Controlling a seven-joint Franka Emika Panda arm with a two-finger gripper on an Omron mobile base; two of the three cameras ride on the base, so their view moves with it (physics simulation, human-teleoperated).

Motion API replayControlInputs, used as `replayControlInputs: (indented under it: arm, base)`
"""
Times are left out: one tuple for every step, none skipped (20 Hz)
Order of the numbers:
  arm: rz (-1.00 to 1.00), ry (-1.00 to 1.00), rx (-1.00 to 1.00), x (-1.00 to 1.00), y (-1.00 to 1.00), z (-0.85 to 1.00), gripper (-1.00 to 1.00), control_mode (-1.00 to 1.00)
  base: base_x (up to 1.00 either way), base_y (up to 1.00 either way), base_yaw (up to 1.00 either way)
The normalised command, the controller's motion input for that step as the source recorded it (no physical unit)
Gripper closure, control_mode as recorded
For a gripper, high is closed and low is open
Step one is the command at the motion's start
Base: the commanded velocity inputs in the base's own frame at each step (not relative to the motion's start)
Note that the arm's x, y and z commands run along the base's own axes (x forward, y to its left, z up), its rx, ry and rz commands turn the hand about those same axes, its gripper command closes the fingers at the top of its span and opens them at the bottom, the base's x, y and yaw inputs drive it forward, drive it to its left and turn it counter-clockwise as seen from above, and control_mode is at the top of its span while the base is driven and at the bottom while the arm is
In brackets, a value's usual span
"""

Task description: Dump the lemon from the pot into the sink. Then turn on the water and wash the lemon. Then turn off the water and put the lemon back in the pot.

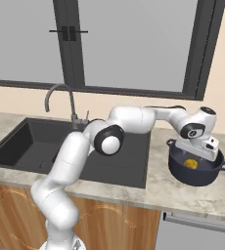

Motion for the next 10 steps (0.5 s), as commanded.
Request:
replayControlInputs:
  arm:
    - [0.00, 0.00, 0.00, 0.00, 0.00, 0.00, -1.00, -1.00]
    - [0.00, 0.00, 0.00, 0.00, 0.00, 0.03, -1.00, -1.00]
    - [0.00, 0.00, -0.01, 0.00, 0.00, 0.16, -1.00, -1.00]
    - [0.00, 0.00, -0.05, 0.00, 0.00, 0.27, -1.00, -1.00]
    - [0.00, -0.02, -0.11, -0.10, 0.00, 0.37, -1.00, -1.00]
    - [0.00, -0.07, -0.13, -0.42, 0.00, 0.51, -1.00, -1.00]
    - [0.00, -0.09, -0.13, -0.47, 0.09, 0.59, -1.00, -1.00]
    - [0.00, -0.14, -0.13, -0.54, 0.21, 0.65, -1.00, -1.00]
    - [0.00, -0.17, -0.13, -0.63, 0.25, 0.61, -1.00, -1.00]
    - [0.00, -0.24, -0.13, -0.84, 0.32, 0.46, -1.00, -1.00]
  base:
    - [0.00, 0.00, 0.00]
    - [0.00, 0.00, 0.00]
    - [0.00, 0.00, 0.00]
    - [0.00, 0.00, 0.00]
    - [0.00, 0.00, 0.00]
    - [0.00, 0.00, 0.00]
    - [0.00, 0.00, 0.00]
    - [0.00, 0.00, 0.00]
    - [0.00, 0.00, 0.00]
    - [0.00, 0.00, 0.00]
